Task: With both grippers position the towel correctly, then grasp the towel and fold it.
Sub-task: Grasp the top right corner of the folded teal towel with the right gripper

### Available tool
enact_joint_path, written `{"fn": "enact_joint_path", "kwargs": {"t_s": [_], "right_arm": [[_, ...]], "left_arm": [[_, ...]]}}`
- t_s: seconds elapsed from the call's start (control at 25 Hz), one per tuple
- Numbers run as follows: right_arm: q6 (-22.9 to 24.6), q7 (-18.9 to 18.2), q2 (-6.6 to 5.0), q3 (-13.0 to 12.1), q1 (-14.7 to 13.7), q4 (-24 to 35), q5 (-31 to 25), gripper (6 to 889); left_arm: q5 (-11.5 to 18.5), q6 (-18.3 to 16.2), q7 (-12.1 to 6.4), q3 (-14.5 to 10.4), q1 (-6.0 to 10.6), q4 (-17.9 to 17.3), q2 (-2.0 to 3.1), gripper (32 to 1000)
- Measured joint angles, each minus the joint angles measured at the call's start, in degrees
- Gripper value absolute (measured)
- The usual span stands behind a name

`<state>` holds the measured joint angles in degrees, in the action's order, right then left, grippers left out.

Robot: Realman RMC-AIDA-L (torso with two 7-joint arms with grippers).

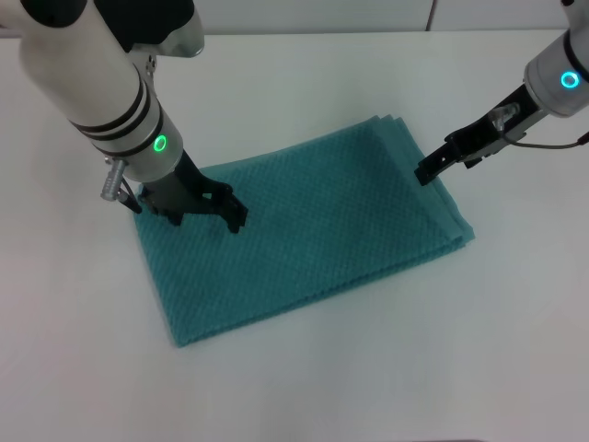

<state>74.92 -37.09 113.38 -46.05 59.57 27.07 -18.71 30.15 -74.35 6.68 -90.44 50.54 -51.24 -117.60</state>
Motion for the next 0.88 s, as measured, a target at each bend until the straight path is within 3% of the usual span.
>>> {"fn": "enact_joint_path", "kwargs": {"t_s": [0.88], "right_arm": [[-0.89, -0.08, -0.01, -0.31, -0.61, -0.94, 0.06, 854]], "left_arm": [[0.00, -0.19, -0.02, 0.00, 0.00, -0.06, 0.00, 859]]}}
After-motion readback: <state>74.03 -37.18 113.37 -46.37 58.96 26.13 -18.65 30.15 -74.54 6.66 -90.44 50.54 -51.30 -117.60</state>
